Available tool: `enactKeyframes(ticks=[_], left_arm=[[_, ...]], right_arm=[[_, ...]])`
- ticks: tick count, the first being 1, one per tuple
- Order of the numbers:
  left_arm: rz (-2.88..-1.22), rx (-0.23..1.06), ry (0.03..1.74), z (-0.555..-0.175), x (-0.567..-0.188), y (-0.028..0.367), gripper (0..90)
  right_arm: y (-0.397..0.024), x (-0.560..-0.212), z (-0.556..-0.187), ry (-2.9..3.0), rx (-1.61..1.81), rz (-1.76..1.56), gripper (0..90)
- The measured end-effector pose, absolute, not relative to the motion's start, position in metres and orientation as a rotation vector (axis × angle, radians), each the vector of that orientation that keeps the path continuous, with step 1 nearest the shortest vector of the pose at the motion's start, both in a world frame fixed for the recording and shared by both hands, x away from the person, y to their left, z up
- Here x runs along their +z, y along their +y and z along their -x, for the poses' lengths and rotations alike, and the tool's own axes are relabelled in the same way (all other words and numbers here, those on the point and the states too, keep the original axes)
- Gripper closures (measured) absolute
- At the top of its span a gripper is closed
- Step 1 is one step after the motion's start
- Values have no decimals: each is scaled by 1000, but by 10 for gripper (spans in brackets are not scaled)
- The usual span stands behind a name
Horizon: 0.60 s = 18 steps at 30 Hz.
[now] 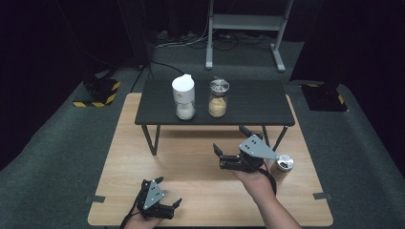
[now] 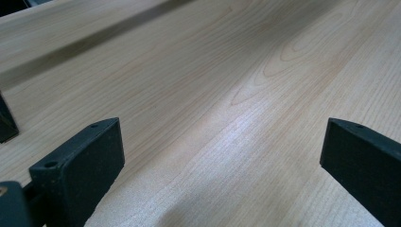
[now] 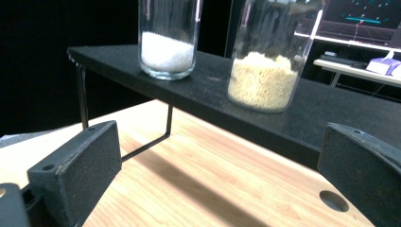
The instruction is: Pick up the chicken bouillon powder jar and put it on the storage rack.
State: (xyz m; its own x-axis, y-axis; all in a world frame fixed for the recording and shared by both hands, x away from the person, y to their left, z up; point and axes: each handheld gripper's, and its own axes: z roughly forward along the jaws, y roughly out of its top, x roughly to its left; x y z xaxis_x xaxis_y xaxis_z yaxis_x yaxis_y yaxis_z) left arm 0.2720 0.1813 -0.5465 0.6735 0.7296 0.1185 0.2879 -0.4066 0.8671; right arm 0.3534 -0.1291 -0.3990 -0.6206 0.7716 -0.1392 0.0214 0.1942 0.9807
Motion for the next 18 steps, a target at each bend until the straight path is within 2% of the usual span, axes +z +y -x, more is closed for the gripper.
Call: enactKeyframes(ticks=[18], left_arm=[[-1986,621,788,-272,-547,181,7]], right_arm=[[-135,-435,-342,1906,1432,-760,0]])
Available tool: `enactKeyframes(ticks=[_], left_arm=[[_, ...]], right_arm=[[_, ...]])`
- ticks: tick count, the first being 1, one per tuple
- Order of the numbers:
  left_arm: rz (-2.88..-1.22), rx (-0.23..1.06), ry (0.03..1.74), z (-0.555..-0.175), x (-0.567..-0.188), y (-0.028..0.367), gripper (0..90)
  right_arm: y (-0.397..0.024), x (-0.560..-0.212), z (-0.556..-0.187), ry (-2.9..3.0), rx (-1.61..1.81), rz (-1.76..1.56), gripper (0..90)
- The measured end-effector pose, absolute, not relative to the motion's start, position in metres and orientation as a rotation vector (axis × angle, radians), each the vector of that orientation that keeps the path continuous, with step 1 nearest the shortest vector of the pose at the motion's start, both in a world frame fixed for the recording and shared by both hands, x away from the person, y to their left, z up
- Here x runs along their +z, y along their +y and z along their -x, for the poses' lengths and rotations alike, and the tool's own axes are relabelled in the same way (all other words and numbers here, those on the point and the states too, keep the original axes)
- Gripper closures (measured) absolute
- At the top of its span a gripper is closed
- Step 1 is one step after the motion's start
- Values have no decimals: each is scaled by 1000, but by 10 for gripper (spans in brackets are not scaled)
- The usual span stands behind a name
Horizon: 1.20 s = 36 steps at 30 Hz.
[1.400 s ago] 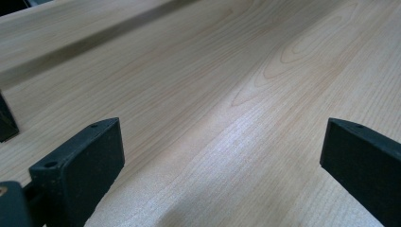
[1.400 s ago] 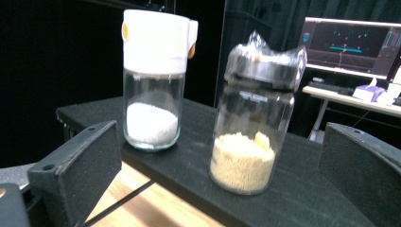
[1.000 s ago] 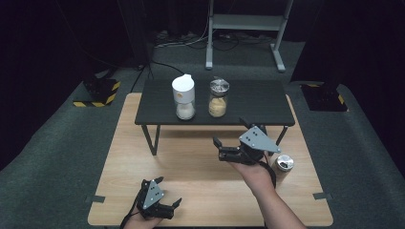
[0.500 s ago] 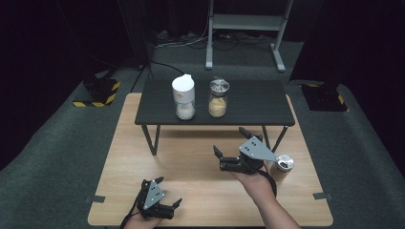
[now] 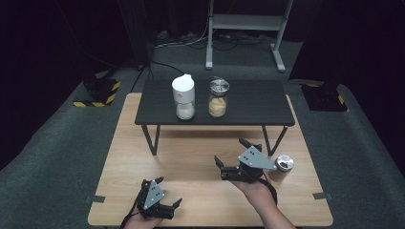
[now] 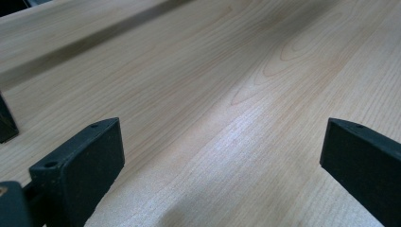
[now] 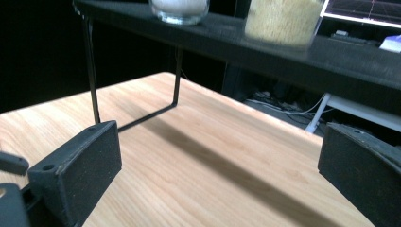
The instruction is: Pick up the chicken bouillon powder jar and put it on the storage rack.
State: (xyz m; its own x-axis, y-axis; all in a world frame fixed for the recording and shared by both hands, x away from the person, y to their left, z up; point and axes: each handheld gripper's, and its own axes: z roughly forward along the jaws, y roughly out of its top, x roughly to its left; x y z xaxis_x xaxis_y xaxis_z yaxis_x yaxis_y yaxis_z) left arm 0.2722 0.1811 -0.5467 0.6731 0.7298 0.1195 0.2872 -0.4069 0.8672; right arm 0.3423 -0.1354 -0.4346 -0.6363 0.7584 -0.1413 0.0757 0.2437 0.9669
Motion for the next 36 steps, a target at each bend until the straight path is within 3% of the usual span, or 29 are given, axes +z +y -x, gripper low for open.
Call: enactKeyframes(ticks=[36], left_arm=[[-1974,621,782,-271,-547,182,7]], right_arm=[[-153,-532,-315,2085,1225,-824,0]])
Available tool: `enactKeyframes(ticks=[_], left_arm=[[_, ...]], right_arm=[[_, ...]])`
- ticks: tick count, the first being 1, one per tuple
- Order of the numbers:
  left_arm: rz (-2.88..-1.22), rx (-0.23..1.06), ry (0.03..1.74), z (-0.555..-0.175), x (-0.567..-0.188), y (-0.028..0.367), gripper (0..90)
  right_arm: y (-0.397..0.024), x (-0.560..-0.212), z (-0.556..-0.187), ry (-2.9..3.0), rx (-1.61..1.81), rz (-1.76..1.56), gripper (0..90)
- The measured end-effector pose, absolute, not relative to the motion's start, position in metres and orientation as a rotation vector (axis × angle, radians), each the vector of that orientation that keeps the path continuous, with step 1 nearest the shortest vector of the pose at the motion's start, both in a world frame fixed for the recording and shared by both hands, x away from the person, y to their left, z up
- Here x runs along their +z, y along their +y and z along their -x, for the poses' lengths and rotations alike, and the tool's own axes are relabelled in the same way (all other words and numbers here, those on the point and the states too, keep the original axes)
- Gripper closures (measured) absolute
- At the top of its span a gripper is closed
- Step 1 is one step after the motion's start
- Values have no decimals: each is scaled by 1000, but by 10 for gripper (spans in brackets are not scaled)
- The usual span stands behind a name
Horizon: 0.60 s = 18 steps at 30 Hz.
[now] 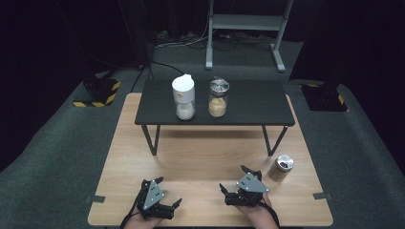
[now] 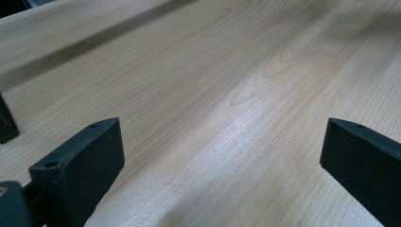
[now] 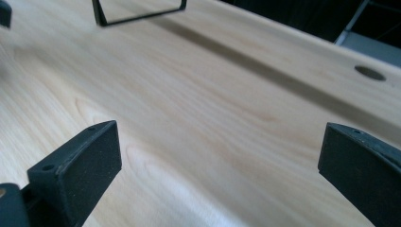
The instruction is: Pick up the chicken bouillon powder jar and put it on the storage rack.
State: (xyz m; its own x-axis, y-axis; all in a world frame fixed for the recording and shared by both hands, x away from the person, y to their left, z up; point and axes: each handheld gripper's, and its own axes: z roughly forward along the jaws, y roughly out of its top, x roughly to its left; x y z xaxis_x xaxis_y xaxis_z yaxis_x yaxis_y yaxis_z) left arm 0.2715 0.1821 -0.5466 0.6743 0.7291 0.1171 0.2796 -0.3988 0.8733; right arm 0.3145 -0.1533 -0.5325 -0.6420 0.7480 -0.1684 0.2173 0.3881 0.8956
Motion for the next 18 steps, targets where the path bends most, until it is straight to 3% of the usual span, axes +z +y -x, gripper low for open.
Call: enactKeyframes(ticks=[18], left_arm=[[-1969,617,793,-272,-547,183,7]], right_arm=[[-157,-545,-312,2106,1167,-818,0]])
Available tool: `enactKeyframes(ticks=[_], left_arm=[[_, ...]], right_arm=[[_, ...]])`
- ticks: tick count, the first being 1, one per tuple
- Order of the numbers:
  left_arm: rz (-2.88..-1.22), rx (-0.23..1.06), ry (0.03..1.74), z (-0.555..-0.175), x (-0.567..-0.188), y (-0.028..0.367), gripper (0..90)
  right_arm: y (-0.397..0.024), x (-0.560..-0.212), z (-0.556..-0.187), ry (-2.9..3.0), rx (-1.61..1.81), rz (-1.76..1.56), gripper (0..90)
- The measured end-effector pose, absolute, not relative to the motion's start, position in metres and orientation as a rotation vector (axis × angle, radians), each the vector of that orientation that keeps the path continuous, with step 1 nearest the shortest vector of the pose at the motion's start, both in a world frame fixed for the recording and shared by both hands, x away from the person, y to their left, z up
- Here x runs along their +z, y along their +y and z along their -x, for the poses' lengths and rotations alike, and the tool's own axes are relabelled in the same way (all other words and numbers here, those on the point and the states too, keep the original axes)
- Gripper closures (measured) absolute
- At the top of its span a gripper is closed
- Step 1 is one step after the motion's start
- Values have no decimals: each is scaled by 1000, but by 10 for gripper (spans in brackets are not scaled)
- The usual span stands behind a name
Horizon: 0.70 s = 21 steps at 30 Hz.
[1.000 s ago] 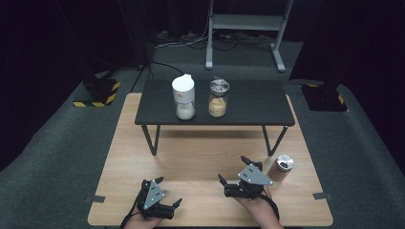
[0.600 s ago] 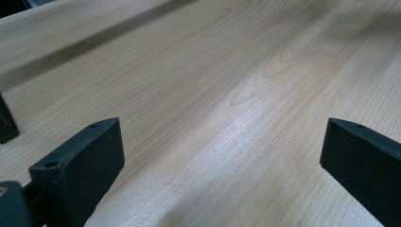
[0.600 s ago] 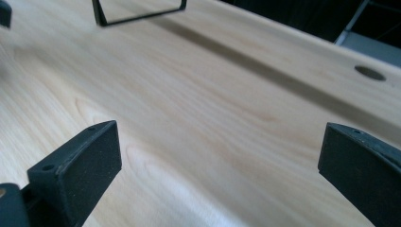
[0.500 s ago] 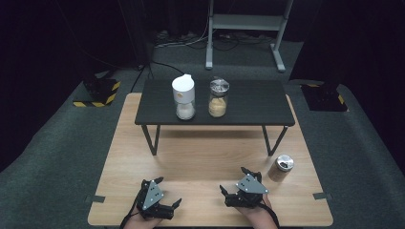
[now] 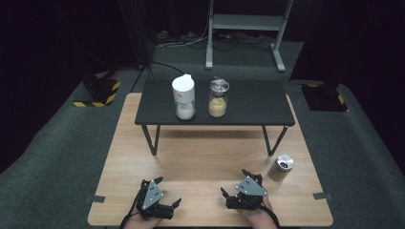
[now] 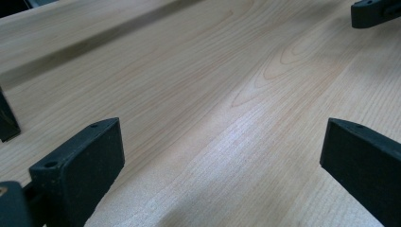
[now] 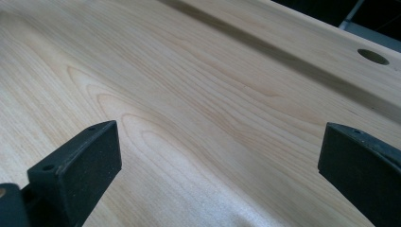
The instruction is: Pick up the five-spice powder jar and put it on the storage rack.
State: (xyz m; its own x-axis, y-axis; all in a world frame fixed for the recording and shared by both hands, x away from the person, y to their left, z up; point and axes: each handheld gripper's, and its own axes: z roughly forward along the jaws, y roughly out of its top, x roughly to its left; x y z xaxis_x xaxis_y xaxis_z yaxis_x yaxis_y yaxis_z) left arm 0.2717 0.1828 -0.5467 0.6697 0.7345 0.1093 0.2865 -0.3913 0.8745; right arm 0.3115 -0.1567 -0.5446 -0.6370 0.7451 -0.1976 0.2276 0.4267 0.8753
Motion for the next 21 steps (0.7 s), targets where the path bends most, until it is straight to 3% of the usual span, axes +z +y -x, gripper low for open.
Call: enactKeyframes(ticks=[21], left_arm=[[-1971,628,796,-271,-547,182,7]], right_arm=[[-157,-509,-301,2032,1296,-759,0]])
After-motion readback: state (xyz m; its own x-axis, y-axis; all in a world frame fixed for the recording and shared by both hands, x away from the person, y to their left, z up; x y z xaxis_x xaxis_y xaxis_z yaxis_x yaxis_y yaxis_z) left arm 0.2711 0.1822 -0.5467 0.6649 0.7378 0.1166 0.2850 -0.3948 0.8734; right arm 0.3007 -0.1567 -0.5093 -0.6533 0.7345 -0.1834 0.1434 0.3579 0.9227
